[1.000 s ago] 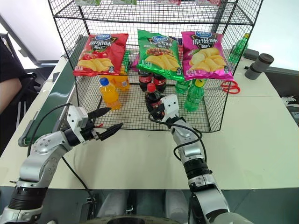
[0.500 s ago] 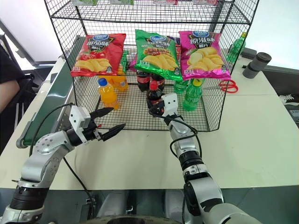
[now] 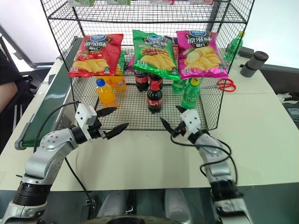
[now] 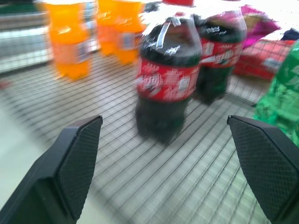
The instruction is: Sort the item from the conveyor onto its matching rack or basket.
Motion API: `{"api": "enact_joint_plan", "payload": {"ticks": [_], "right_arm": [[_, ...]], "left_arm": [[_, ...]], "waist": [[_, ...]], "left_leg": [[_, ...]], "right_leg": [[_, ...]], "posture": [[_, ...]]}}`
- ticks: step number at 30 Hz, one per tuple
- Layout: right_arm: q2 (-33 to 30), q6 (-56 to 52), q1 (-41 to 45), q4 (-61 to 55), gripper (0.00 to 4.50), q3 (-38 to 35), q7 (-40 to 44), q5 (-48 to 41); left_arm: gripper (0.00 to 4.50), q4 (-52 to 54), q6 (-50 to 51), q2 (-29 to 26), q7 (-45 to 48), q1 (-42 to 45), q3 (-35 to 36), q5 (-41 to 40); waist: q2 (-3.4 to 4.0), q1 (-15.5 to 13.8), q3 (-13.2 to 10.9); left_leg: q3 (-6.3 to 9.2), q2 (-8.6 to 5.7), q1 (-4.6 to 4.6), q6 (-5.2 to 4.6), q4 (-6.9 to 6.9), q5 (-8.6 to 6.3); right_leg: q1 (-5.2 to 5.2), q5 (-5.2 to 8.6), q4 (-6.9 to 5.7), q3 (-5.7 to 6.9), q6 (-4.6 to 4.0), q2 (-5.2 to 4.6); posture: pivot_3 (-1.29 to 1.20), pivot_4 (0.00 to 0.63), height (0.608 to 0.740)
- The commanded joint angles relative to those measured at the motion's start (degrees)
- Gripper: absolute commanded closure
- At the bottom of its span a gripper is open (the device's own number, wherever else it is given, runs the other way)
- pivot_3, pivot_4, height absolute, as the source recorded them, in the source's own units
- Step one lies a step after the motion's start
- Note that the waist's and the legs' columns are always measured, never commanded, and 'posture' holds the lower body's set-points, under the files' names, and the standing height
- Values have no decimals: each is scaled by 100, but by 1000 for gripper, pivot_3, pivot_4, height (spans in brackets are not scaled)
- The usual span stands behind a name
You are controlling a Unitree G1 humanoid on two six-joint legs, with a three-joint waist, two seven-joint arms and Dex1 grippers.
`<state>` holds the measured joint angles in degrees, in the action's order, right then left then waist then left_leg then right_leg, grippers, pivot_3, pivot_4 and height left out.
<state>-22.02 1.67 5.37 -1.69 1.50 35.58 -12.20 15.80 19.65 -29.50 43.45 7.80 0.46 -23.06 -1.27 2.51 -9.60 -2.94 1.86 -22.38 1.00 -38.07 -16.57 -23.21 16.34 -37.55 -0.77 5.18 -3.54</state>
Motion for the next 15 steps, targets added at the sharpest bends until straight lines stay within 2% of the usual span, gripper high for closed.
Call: {"api": "enact_joint_plan", "payload": {"ticks": [1, 7, 11, 15], "right_arm": [[-660, -579, -607, -1414, 46, -711, 308, -666], [-1436, -1262, -1524, -2225, 46, -1731, 555, -1273], [-1589, -1499, -1869, -2303, 46, -2174, 637, -1510], [-1619, -1661, -1975, -2379, 46, -2301, 653, -1585]], "left_arm": [[0, 52, 3, -114, 66, 99, 11, 37], [0, -147, -119, -302, 225, 77, 81, 64], [0, -296, -221, -406, 311, 59, 163, 108], [0, -390, -347, -481, 400, 14, 162, 170]], "waist": [[4, -39, -1], [3, -97, 0], [4, -178, 0], [3, -188, 0]], "left_leg": [[2, 0, 0, 0, 0, 0], [1, -2, 1, 0, -2, 0], [1, -1, 1, -1, -2, 0], [-1, -2, 0, -1, -2, 0]], "right_leg": [[1, 0, -1, 1, 0, 0], [6, 0, 6, 0, 0, 3], [5, 1, 7, 0, -1, 10], [7, 1, 11, 0, -1, 11]], "posture": [[0, 150, 740], [0, 150, 740], [0, 150, 740], [0, 150, 740]]}}
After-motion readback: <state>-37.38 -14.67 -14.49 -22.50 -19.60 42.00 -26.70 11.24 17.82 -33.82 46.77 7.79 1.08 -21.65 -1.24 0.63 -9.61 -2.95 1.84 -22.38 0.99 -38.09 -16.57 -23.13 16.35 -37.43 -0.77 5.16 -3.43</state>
